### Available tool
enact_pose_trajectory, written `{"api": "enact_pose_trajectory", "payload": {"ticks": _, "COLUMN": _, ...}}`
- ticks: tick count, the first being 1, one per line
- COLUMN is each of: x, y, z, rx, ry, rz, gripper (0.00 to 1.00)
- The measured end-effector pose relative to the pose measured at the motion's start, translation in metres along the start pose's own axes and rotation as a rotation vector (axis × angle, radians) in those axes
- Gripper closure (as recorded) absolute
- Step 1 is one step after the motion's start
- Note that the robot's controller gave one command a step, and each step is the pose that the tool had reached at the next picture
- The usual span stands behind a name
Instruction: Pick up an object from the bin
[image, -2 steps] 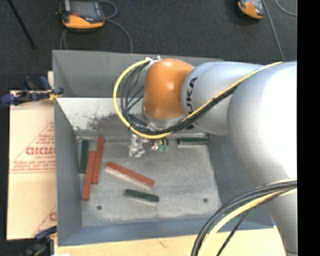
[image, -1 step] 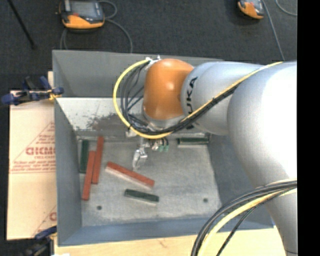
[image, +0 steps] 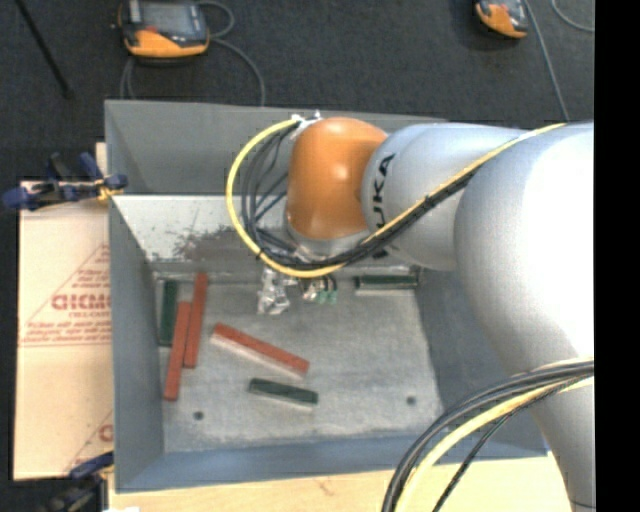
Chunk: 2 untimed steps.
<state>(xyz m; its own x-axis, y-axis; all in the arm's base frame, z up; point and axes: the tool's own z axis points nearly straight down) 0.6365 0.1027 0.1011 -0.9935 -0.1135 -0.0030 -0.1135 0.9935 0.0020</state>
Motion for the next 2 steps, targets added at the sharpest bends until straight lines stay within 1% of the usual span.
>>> {"api": "enact_pose_trajectory", "payload": {"ticks": 1, "x": 0.000, "y": 0.000, "z": 0.000, "rx": 0.000, "ry": 0.000, "rz": 0.000, "gripper": 1.00}}
{"api": "enact_pose_trajectory", "payload": {"ticks": 2, "x": 0.018, "y": 0.000, "z": -0.052, "rx": 0.003, "ry": 0.006, "rz": -0.023, "gripper": 1.00}}
